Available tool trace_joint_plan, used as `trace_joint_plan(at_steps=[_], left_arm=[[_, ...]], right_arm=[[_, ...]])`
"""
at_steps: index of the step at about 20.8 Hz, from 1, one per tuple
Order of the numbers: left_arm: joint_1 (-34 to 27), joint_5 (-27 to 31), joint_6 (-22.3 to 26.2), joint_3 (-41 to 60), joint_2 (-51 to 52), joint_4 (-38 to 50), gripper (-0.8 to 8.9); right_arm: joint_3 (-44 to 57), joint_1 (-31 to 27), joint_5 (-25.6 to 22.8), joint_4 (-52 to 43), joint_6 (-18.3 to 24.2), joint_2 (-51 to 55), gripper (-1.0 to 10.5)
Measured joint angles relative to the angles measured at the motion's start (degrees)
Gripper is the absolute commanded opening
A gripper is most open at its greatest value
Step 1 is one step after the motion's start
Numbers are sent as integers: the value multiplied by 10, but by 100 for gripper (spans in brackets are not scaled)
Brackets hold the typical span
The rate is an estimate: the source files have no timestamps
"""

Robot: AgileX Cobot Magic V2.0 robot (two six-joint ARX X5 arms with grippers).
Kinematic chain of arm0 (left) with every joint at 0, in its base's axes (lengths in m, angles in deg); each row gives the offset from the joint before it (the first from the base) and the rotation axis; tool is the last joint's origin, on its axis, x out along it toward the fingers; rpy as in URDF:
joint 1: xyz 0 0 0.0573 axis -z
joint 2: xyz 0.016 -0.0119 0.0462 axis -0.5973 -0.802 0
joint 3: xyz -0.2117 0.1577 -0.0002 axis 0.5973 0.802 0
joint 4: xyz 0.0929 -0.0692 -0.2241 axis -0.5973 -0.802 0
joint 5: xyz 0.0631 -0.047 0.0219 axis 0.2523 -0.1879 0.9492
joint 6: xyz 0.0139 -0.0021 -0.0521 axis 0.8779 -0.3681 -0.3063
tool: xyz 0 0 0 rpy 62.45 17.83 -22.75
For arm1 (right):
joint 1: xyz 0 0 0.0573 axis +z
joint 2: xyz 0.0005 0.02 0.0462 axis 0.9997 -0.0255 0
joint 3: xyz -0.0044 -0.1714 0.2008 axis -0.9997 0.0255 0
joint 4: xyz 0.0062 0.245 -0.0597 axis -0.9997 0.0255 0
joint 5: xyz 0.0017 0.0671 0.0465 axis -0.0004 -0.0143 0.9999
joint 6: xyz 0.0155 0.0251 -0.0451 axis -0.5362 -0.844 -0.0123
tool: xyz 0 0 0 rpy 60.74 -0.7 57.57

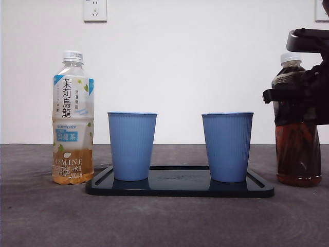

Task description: Pour the drink into the cup

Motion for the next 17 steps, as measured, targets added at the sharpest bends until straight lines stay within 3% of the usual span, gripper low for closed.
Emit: trace_joint_plan(at_steps=[7, 11, 17], left_arm=[[0, 0, -2, 0, 0, 0, 559], [0, 0, -2, 0, 0, 0, 560], [0, 0, -3, 0, 0, 0, 560]], right_arm=[[0, 0, 3, -10, 2, -7, 192], [0, 0, 3, -15, 2, -9, 372], [-7, 0, 1, -26, 5, 45, 480]])
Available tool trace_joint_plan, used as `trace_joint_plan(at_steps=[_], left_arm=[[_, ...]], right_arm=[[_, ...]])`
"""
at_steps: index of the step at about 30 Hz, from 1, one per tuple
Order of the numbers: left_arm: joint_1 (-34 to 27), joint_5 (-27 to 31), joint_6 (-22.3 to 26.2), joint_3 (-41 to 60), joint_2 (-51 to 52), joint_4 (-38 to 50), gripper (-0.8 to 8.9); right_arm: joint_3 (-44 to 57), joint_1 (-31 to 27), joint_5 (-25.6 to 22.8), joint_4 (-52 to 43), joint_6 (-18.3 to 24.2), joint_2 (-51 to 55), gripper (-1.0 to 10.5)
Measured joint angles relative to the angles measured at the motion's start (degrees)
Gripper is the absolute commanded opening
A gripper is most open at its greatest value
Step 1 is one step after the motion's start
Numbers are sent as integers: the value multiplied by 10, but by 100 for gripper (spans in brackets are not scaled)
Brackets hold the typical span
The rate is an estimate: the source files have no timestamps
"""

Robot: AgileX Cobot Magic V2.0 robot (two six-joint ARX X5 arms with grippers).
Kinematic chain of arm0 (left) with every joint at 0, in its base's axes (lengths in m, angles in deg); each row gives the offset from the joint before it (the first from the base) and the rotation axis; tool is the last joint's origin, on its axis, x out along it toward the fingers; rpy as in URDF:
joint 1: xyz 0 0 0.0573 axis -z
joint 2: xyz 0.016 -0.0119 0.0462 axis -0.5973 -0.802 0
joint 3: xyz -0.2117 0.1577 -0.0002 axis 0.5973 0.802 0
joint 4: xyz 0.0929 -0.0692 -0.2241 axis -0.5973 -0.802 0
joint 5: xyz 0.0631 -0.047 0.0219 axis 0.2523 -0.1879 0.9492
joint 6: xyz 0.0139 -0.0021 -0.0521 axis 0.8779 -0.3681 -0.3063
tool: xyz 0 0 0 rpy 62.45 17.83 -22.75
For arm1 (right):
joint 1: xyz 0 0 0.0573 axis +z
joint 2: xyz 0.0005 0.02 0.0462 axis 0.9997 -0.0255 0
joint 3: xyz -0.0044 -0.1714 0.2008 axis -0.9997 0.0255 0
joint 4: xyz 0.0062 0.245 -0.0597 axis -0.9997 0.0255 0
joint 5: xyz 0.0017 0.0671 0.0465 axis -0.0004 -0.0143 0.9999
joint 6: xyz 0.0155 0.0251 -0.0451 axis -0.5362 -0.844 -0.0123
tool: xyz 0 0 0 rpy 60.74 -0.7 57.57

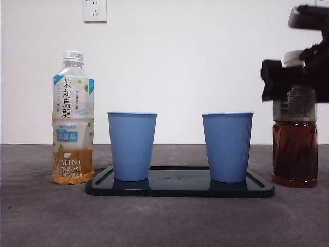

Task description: Pour the drink into the cup

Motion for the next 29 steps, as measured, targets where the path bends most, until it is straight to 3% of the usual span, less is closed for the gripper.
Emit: trace_joint_plan(at_steps=[8, 12, 20, 26, 29], left_arm=[[0, 0, 0, 0, 0, 0, 560], [0, 0, 0, 0, 0, -3, 560], [0, 3, 0, 0, 0, -23, 557], [0, 72, 13, 13, -3, -72, 557], [0, 76, 17, 51, -3, -61, 557]], right_arm=[[0, 0, 1, 170, -4, 140, 488], [-21, 0, 41, 288, -17, 214, 488], [-166, 4, 120, 582, -24, 339, 488], [-272, 11, 139, 773, -21, 399, 488], [-315, 11, 151, 836, -20, 426, 488]])
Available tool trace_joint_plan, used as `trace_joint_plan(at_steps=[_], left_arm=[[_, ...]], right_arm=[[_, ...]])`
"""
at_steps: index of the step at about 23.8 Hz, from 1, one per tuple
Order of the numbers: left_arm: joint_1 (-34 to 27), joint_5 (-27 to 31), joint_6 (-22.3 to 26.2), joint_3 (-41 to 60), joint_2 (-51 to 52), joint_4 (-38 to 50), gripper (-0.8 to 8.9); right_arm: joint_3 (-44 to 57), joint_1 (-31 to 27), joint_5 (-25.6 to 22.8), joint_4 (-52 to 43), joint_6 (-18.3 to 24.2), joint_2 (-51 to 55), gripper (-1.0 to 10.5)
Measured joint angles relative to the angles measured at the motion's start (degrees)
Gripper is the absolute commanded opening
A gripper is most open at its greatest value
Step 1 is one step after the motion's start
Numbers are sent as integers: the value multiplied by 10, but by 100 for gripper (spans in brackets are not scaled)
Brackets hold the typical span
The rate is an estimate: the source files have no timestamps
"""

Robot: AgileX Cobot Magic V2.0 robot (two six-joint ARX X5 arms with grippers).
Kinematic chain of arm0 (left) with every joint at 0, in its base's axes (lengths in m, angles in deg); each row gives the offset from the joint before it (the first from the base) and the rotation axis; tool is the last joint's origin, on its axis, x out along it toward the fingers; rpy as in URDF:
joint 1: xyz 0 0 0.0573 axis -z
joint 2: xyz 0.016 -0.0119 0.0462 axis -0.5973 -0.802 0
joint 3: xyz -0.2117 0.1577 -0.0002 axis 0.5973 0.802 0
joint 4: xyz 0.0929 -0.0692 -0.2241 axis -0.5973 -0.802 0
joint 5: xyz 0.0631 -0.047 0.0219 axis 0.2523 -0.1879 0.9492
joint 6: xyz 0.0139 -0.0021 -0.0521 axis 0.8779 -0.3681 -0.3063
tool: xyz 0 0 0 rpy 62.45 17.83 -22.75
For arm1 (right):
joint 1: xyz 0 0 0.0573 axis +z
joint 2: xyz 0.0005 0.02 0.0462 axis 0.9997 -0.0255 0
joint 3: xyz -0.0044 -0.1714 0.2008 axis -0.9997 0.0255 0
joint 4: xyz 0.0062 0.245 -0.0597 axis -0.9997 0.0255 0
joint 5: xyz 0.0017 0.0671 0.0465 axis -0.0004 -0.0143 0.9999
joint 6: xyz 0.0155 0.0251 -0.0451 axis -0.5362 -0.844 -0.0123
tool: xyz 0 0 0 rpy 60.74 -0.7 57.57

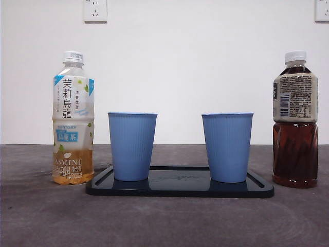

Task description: Pour the drink into the cup

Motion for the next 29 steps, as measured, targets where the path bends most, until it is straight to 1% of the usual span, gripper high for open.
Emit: trace_joint_plan(at_steps=[5, 7, 11, 16, 17, 21, 29], left_arm=[[0, 1, -3, 85, -2, 63, 558], [0, 21, -7, 127, -3, 92, 558], [0, 81, -20, 198, -5, 156, 559], [0, 126, -52, 272, -6, 288, 559], [0, 143, -64, 295, -11, 327, 559], [0, 158, -90, 347, -57, 421, 560], [9, 159, -93, 357, -193, 589, 560]], right_arm=[[-34, 0, 1, 73, 0, 22, 488], [-39, 0, 1, 94, 0, 25, 488], [-44, 0, 1, 112, 0, 30, 488], [-44, 0, 1, 119, 0, 30, 488], [-44, 0, 1, 118, 0, 30, 488], [-44, 0, -3, 116, 0, 30, 488], [-44, 0, -3, 116, 0, 30, 488]])
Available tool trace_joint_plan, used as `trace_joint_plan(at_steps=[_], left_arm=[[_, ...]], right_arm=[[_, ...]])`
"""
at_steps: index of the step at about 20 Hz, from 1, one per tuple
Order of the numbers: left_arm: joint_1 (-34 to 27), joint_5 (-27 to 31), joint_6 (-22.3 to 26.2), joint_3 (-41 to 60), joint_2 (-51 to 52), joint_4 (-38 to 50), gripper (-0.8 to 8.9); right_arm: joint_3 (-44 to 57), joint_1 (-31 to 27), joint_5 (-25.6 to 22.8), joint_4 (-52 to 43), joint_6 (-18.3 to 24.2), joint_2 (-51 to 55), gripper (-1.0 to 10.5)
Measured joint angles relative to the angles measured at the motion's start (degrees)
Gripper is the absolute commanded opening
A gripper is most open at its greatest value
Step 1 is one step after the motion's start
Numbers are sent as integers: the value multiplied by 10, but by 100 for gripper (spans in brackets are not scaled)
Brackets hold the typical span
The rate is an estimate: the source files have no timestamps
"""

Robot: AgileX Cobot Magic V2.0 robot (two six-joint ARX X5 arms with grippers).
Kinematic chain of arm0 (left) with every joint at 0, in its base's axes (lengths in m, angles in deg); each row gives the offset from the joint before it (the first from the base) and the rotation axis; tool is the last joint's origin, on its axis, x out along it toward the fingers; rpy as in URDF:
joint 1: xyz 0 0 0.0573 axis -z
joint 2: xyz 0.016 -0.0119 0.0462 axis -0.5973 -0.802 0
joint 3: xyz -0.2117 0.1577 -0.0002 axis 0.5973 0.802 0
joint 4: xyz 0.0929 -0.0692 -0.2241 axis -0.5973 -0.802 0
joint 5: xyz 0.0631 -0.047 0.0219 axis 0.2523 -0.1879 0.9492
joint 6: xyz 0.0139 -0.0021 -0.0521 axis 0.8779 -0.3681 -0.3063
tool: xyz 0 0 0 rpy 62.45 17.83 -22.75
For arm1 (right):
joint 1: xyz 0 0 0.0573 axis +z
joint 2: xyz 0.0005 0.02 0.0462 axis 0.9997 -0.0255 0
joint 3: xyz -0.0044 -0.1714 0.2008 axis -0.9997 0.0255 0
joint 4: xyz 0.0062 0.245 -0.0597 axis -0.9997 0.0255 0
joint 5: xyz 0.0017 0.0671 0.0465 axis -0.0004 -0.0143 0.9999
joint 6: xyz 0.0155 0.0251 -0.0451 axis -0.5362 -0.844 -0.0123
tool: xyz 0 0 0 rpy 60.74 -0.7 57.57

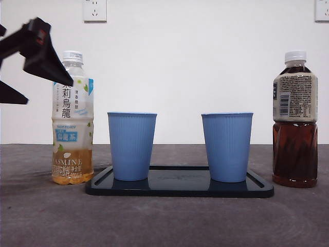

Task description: Pour the drink into the cup

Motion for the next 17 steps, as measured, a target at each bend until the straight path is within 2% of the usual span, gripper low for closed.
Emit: trace_joint_plan(at_steps=[6, 17], left_arm=[[17, 0, 12, 0, -92, 85, 559], [17, 0, 55, 0, -191, 221, 558]], right_arm=[[0, 0, -13, 0, 1, 0, 487], [0, 0, -15, 0, 1, 0, 487]])
